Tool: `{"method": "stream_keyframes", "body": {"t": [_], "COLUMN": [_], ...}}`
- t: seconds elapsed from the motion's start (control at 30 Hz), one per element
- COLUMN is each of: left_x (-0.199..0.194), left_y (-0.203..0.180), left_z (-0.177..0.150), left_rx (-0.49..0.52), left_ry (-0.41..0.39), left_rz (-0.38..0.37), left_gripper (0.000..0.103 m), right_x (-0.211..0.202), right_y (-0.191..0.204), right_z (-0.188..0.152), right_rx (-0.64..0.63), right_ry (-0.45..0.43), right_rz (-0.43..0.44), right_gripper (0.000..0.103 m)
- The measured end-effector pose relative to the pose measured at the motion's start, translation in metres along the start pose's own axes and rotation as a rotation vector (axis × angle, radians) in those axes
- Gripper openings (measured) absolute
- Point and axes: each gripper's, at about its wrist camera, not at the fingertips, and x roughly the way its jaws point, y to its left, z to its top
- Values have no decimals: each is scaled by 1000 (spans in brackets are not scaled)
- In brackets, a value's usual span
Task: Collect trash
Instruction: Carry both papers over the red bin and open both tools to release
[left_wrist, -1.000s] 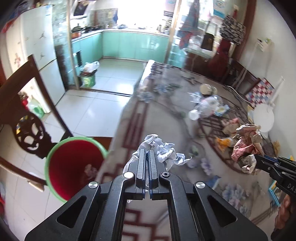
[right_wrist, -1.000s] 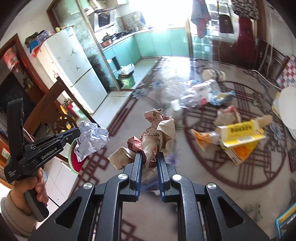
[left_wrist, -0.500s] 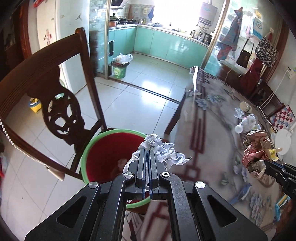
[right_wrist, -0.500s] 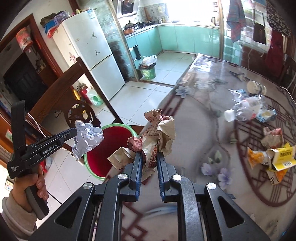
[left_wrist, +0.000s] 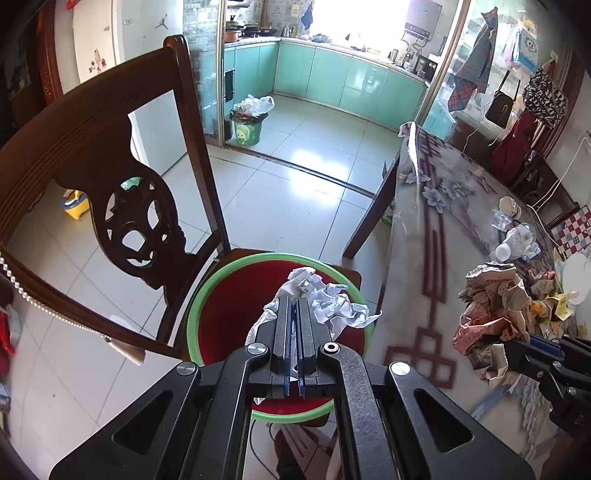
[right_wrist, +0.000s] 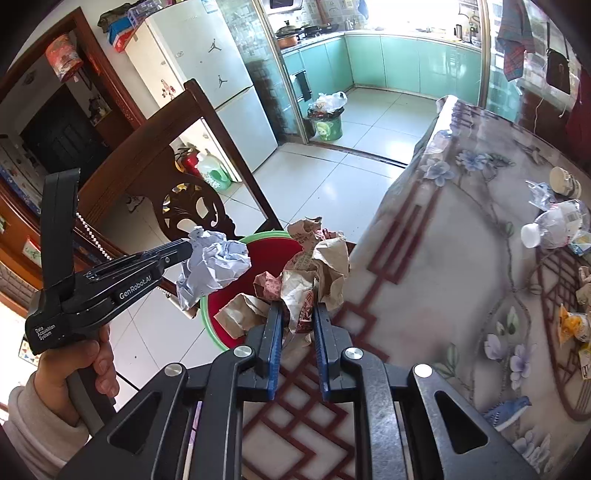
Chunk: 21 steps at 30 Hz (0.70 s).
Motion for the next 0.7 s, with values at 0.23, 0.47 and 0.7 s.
{"method": "stream_keyframes", "body": {"t": [0.23,0.47,0.7], "left_x": [12,14,20], "left_y": [15,26,34], "left_z": [2,11,15], "left_rx": [-29,-48,-62], "left_ry": [25,20,26], "left_rz": [8,15,13], "left_gripper": [2,2,2], "right_x": [20,38,50], "right_y": [8,17,24], "right_z": [17,30,36], "right_rx": [-19,-45,-66], "right_ry": [1,20,40], "right_rz": [18,37,55], "right_gripper": [13,13,14]}}
